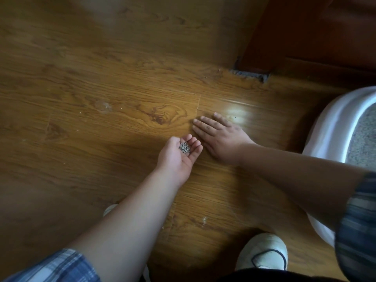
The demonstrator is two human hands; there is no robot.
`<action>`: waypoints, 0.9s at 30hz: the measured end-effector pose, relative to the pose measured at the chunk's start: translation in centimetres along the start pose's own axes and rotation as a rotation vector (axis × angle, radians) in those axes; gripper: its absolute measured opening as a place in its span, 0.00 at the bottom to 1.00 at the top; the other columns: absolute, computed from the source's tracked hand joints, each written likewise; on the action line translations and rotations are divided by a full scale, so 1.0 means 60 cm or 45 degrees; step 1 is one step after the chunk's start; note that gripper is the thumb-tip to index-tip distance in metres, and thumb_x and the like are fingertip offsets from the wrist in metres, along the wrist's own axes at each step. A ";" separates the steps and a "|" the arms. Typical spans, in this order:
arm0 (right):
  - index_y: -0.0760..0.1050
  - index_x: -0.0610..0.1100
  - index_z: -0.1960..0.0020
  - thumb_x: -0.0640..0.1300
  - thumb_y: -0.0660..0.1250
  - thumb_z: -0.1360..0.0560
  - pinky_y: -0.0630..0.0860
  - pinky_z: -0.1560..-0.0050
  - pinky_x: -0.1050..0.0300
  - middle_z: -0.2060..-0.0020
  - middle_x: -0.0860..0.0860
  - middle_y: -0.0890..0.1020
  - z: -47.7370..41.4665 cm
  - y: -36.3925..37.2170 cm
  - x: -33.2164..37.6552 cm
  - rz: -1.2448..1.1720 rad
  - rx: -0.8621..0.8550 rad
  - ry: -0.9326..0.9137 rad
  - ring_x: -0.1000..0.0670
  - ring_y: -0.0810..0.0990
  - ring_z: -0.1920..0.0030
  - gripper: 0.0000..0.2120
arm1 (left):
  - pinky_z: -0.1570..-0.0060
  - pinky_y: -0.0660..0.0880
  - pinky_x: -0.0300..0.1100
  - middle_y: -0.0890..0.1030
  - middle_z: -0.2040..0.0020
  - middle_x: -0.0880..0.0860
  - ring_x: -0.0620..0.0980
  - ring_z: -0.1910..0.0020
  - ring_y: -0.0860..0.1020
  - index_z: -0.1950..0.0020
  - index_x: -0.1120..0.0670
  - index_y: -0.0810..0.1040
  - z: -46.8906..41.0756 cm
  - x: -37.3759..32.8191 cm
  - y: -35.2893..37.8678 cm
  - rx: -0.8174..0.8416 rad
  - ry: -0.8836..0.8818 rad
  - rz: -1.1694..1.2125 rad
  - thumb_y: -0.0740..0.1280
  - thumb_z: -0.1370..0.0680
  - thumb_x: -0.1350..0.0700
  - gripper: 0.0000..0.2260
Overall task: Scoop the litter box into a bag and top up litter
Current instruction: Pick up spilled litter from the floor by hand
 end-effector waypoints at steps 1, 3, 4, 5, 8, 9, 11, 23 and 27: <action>0.61 0.44 0.21 0.53 0.54 0.18 0.55 0.22 0.41 0.22 0.47 0.64 0.012 0.003 -0.006 -0.003 -0.014 0.017 0.45 0.62 0.22 0.28 | 0.57 0.81 0.43 0.79 0.63 0.56 0.51 0.62 0.79 0.57 0.60 0.76 -0.001 0.001 0.001 0.001 0.002 -0.001 0.55 0.19 0.59 0.13; 0.60 0.43 0.20 0.53 0.50 0.18 0.56 0.22 0.41 0.22 0.46 0.63 0.033 0.009 -0.016 -0.015 -0.013 0.072 0.45 0.61 0.22 0.28 | 0.56 0.81 0.44 0.79 0.63 0.56 0.51 0.63 0.79 0.57 0.60 0.76 -0.002 0.003 0.003 -0.001 0.001 -0.001 0.54 0.19 0.59 0.13; 0.59 0.43 0.20 0.53 0.49 0.18 0.55 0.22 0.41 0.22 0.46 0.62 0.040 0.009 -0.019 -0.020 -0.005 0.101 0.45 0.60 0.22 0.28 | 0.56 0.81 0.44 0.79 0.63 0.56 0.51 0.63 0.80 0.57 0.60 0.76 -0.003 0.004 0.003 0.000 -0.002 0.000 0.54 0.19 0.59 0.13; 0.58 0.43 0.20 0.53 0.48 0.18 0.55 0.22 0.41 0.21 0.46 0.62 0.044 0.009 -0.020 -0.037 -0.003 0.122 0.46 0.60 0.22 0.28 | 0.57 0.81 0.44 0.79 0.63 0.56 0.51 0.63 0.80 0.57 0.60 0.76 -0.004 0.006 0.004 0.002 -0.005 0.001 0.55 0.19 0.59 0.13; 0.63 0.43 0.22 0.51 0.51 0.18 0.54 0.22 0.44 0.23 0.46 0.65 0.048 -0.006 -0.019 -0.225 -0.143 0.115 0.46 0.62 0.23 0.27 | 0.58 0.81 0.44 0.80 0.63 0.56 0.51 0.63 0.80 0.56 0.61 0.77 -0.005 0.009 0.005 0.002 -0.019 0.001 0.55 0.19 0.59 0.13; 0.66 0.43 0.24 0.49 0.53 0.18 0.57 0.23 0.45 0.25 0.46 0.69 0.047 -0.016 -0.023 -0.322 -0.220 0.154 0.44 0.65 0.24 0.25 | 0.58 0.81 0.44 0.80 0.63 0.56 0.52 0.63 0.80 0.56 0.61 0.77 -0.005 0.010 0.006 -0.003 -0.020 -0.003 0.55 0.20 0.59 0.13; 0.72 0.42 0.31 0.50 0.56 0.20 0.65 0.32 0.44 0.35 0.44 0.76 0.047 -0.038 -0.047 -0.467 -0.352 0.387 0.40 0.74 0.34 0.21 | 0.58 0.81 0.44 0.80 0.63 0.56 0.52 0.63 0.80 0.56 0.61 0.77 -0.007 0.010 0.008 -0.006 -0.018 -0.003 0.55 0.20 0.59 0.13; 0.73 0.47 0.43 0.71 0.54 0.25 0.67 0.45 0.42 0.47 0.46 0.77 -0.008 -0.036 -0.063 0.125 0.039 0.493 0.42 0.74 0.46 0.30 | 0.56 0.81 0.44 0.79 0.62 0.56 0.52 0.61 0.79 0.56 0.61 0.76 -0.016 0.012 0.009 -0.022 -0.051 0.001 0.55 0.19 0.58 0.13; 0.75 0.46 0.48 0.60 0.56 0.21 0.67 0.50 0.44 0.53 0.45 0.79 -0.020 -0.038 -0.053 0.111 -0.074 0.396 0.41 0.76 0.51 0.18 | 0.56 0.81 0.44 0.79 0.62 0.56 0.52 0.61 0.79 0.57 0.60 0.76 -0.020 0.015 0.012 -0.026 -0.062 -0.001 0.55 0.19 0.59 0.13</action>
Point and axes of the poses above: each hand's wrist, its own z-axis away from the middle knuckle, its own y-axis out of the palm, x = y × z, the point moved 5 cm from there along -z, towards the middle knuckle
